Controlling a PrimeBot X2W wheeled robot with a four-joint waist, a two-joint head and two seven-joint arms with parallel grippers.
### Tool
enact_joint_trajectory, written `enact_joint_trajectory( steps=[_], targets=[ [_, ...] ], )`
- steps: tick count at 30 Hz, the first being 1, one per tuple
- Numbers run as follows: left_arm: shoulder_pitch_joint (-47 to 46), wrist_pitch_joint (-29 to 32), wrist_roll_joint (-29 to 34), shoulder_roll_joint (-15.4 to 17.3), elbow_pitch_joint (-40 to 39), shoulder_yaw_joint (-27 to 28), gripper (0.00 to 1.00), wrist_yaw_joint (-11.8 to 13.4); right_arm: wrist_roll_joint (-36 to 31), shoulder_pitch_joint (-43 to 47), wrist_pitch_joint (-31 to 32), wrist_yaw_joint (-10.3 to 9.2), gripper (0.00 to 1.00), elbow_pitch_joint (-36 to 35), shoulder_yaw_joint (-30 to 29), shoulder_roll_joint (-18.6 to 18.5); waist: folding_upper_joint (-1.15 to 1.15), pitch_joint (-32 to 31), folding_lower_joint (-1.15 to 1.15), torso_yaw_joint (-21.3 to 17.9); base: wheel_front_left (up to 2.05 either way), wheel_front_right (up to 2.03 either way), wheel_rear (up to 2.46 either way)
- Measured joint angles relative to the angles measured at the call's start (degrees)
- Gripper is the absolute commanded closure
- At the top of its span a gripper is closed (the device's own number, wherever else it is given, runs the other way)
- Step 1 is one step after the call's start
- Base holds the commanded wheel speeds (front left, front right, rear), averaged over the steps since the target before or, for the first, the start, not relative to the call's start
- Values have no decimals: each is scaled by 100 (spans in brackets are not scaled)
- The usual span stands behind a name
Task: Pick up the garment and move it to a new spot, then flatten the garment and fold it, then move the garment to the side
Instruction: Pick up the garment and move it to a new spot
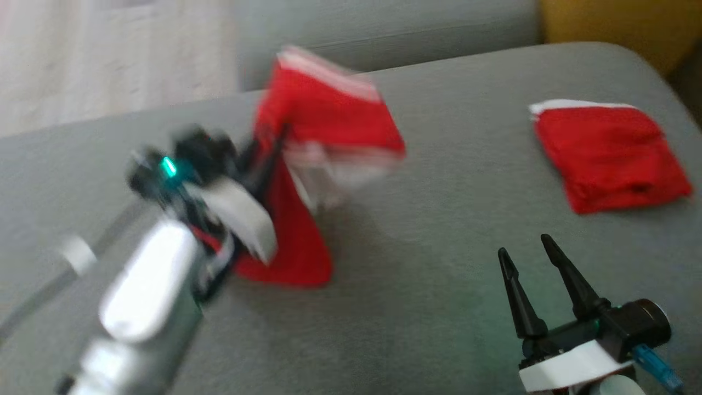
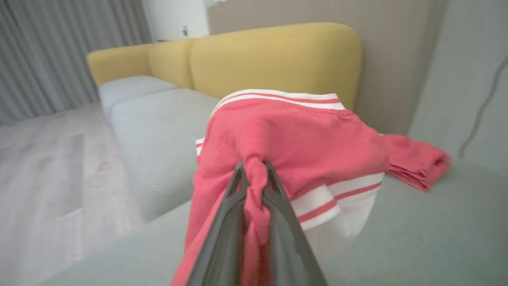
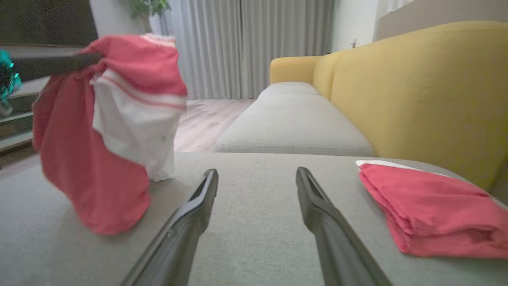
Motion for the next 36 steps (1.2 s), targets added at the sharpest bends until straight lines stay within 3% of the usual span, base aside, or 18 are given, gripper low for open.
enact_joint_trajectory(
  steps=[5, 12, 13, 14, 21, 28, 36],
  targets=[
    [985, -337, 118, -326, 59, -537, 100, 162, 63, -26, 0, 0, 0, 63, -8, 108, 0, 0, 0, -635, 0, 0, 0],
    [1111, -1204, 502, -990, 1474, -1005, 100, 361, 174, -361, 4, 0, 0, 168, -47, 152, 0, 563, 3, -925, 0, 0, 0],
    [1054, -1502, 571, -1083, 1863, -1023, 58, 500, 212, -444, 4, 0, 0, 211, -78, 156, 0, 697, 3, -923, 0, 0, 0],
    [1003, -1641, 570, -1139, 2009, -1026, 0, 557, 212, -458, 4, 0, 0, 236, -108, 159, 0, 731, 4, -899, 0, 0, 0],
    [1140, -2249, 508, -1303, 1929, -1007, 0, 1009, 210, -346, 5, 0, 0, 510, -297, 196, 0, 406, 2, -636, 0, 0, 0],
    [2655, -2269, 723, -1268, 24, -51, 0, 1766, 125, 240, 5, 0, 0, 616, -688, 357, 0, -172, 0, -83, 0, 0, 0],
    [4353, -2271, 1419, -1037, -1213, 749, 0, 1895, 42, 429, 5, 0, 0, 588, -758, 501, 0, -681, -1, 466, 0, 0, 0]
  ],
)
